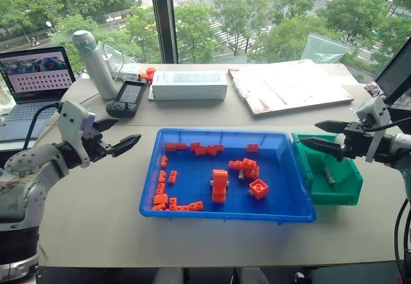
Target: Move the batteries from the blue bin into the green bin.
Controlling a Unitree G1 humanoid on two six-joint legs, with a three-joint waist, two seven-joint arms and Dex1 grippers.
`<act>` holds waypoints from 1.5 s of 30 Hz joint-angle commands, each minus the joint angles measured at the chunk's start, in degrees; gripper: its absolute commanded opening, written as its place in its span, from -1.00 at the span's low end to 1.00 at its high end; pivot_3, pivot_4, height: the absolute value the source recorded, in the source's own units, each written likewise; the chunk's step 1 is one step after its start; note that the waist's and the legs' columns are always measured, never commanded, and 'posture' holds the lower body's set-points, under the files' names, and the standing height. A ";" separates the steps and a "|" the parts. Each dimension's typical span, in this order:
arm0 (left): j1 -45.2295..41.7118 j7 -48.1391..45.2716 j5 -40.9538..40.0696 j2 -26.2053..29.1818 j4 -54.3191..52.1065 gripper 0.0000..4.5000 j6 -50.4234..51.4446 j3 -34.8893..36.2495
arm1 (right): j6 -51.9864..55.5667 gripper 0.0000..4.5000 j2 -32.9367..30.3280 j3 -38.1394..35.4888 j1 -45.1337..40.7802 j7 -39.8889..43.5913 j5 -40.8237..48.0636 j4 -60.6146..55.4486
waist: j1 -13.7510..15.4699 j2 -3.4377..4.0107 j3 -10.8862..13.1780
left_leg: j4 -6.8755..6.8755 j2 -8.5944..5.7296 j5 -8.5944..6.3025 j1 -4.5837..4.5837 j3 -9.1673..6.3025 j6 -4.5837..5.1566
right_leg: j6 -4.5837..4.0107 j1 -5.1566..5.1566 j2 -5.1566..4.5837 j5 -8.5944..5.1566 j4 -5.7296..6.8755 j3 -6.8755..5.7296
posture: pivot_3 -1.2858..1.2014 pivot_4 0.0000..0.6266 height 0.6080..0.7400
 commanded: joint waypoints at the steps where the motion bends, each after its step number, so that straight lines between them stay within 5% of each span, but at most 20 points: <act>1: -1.84 -4.45 -4.80 2.46 -0.24 1.00 3.42 1.33 | 0.79 0.98 -1.03 -0.32 -1.15 -0.75 -0.13 -2.63 | 0.01 0.00 0.00 | 0.00 0.00 0.00 0.00 0.00 0.00 | 0.00 0.00 0.00 0.00 0.00 0.00 | 0.03 -0.52 0.92; 10: -8.36 -23.41 -10.25 10.69 -4.72 1.00 7.85 -10.07 | 9.23 0.98 -4.30 14.91 -8.22 8.40 -1.41 -16.01 | -0.49 -0.09 0.08 | -0.07 0.10 -0.02 -0.03 0.01 -0.03 | -0.07 -0.07 0.12 0.02 -0.10 0.00 | 0.03 -0.52 0.92; 18: -9.09 -25.22 -7.24 11.61 -9.38 1.00 7.31 -16.36 | 8.10 0.98 3.54 24.04 -12.02 5.62 -6.91 -13.80 | -0.78 -0.22 0.12 | 0.00 0.28 -0.04 -0.17 0.01 -0.07 | -0.14 -0.14 0.32 0.06 -0.16 0.00 | 0.03 -0.52 0.92; 29: -5.00 -26.80 -3.68 14.16 -10.42 1.00 4.81 -17.01 | 9.46 0.98 10.52 27.16 -12.49 3.80 -10.17 -9.18 | -0.68 -0.24 0.13 | 0.10 0.29 -0.04 -0.28 -0.05 -0.08 | -0.16 -0.17 0.41 0.10 -0.13 -0.06 | 0.03 -0.52 0.92; 33: -4.52 -26.72 -4.16 13.92 -11.07 1.00 5.35 -16.69 | 8.37 0.56 11.19 27.76 -12.28 3.37 -11.88 -7.29 | -0.58 -0.25 0.13 | 0.13 0.29 -0.04 -0.29 -0.06 -0.08 | -0.16 -0.17 0.41 0.10 -0.12 -0.07 | 0.03 -0.52 0.92; 42: -6.08 -26.41 -2.41 12.23 -9.96 1.00 4.21 -19.00 | 5.38 -0.80 12.95 25.88 -13.84 3.66 -12.42 -5.09 | -0.67 -0.25 0.14 | 0.16 0.31 -0.04 -0.29 -0.06 -0.08 | -0.17 -0.17 0.46 0.11 -0.09 -0.06 | 0.03 -0.52 0.92; 45: -6.48 -26.44 -2.29 11.75 -9.85 1.00 4.24 -19.25 | 5.34 -0.80 12.38 24.78 -14.73 3.63 -12.19 -4.75 | -0.71 -0.25 0.14 | 0.19 0.31 -0.04 -0.29 -0.07 -0.08 | -0.17 -0.17 0.46 0.11 -0.08 -0.07 | 0.03 -0.52 0.92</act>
